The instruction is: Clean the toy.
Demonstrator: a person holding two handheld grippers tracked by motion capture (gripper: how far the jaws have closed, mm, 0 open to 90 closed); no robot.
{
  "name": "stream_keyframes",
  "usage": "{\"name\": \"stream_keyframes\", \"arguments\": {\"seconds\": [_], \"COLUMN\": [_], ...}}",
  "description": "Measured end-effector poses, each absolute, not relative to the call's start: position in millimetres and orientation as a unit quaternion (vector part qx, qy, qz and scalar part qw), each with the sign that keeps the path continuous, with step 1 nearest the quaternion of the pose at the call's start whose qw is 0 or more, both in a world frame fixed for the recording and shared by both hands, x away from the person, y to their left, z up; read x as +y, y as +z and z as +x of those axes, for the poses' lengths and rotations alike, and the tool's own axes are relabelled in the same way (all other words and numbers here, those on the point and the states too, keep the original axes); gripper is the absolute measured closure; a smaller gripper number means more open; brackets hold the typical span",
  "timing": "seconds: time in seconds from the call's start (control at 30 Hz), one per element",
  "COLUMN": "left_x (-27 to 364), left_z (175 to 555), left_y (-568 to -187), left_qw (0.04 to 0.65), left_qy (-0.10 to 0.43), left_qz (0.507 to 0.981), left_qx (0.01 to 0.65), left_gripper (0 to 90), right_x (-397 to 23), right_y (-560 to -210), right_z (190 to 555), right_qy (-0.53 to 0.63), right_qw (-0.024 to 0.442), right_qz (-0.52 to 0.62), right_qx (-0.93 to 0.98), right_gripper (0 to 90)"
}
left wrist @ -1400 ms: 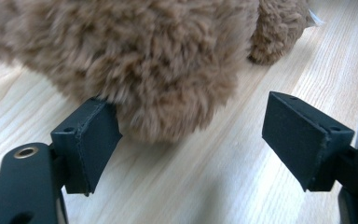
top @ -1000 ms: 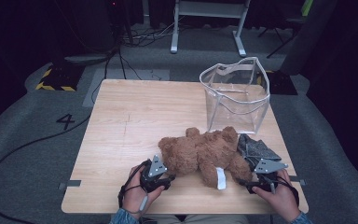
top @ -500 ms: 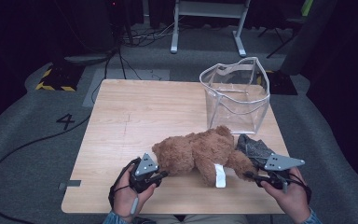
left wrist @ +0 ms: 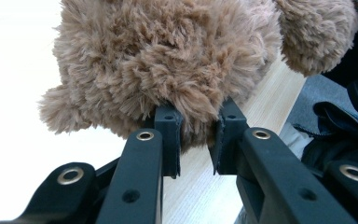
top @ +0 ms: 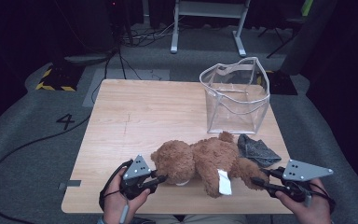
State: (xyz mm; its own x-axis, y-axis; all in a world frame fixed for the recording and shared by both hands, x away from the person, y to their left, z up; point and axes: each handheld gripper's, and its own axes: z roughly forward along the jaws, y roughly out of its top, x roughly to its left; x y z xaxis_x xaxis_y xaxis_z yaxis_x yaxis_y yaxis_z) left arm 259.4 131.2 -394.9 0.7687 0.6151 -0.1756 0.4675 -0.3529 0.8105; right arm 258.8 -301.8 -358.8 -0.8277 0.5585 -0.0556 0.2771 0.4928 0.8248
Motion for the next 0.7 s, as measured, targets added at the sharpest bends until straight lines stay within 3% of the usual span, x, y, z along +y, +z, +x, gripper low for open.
{"name": "stream_keyframes", "arguments": {"seconds": [0.17, 0.4, 0.7], "left_x": [137.0, 131.8, 132.1], "left_z": [268.4, 292.9, 315.5], "left_y": [-405.4, -439.3, -463.3], "left_qw": [0.464, 0.441, 0.441], "left_qy": [0.073, 0.089, 0.081], "left_qz": [0.811, 0.810, 0.796], "left_qx": [0.348, 0.376, 0.406], "left_gripper": [75.3, 73.7, 74.1], "right_x": [-302.0, -299.4, -299.3], "right_y": [-362.3, -396.6, -425.8], "right_z": [263.5, 296.6, 342.4], "right_qy": [0.455, 0.450, 0.450], "right_qw": [0.156, 0.161, 0.206], "right_qz": [0.252, 0.268, 0.297], "right_qx": [0.840, 0.837, 0.817], "right_gripper": [66.5, 62.9, 44.6]}}
